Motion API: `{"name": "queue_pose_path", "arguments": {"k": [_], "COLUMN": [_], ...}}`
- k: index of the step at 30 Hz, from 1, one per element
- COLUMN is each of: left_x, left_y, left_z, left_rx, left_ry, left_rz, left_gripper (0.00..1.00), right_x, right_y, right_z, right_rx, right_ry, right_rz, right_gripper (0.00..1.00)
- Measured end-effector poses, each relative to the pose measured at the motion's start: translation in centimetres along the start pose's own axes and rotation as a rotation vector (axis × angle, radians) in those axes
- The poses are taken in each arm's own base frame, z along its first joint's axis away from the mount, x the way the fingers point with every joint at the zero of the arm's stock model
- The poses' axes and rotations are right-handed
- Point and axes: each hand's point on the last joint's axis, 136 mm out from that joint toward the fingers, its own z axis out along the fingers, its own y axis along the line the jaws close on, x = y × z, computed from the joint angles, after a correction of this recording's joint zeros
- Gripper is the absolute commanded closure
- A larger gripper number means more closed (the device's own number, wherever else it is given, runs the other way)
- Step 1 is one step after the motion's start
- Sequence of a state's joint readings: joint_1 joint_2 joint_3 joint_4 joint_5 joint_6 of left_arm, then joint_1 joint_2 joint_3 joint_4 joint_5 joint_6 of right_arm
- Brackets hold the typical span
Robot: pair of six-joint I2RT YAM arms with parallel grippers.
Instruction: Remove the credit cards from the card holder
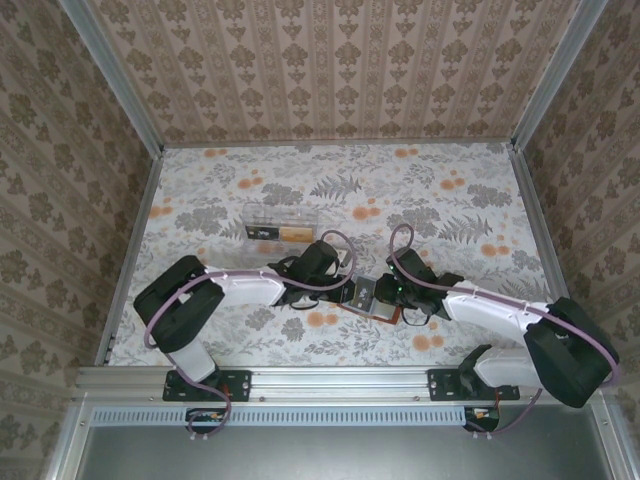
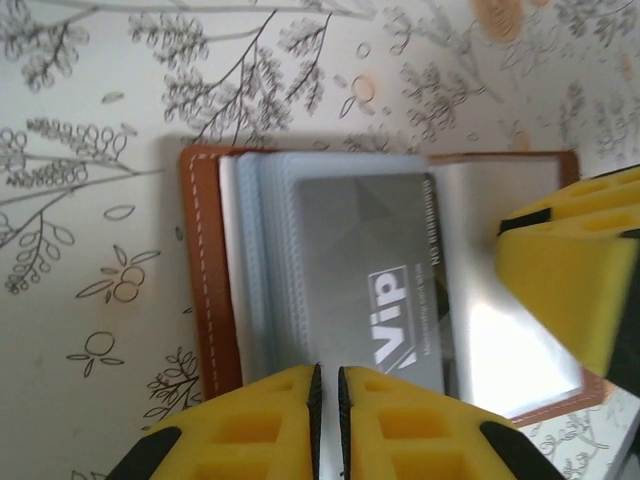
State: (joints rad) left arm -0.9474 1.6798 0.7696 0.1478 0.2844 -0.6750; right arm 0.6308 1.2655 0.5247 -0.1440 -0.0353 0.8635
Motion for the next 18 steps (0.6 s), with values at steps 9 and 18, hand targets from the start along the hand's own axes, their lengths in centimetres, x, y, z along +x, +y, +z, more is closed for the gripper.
{"name": "queue_pose_path", "arguments": {"k": [9,18], "left_x": [0.3,0.3], "left_y": [0.4,0.4], "left_z": [0.6,0.7], "left_rx": [0.007,0.020], "left_ry": [-0.007,-0.019], "left_rz": [0.001,0.002], "left_gripper": [0.85,0.85], "right_x": [0.6,0.8], "right_y": [0.3,0.4], "right_z": [1.2,1.6], "right_rx": [-0.015,-0.023], "right_ry": [0.041,0.051], "right_rz": [0.004,0.007], "right_gripper": [0.77,0.78]}}
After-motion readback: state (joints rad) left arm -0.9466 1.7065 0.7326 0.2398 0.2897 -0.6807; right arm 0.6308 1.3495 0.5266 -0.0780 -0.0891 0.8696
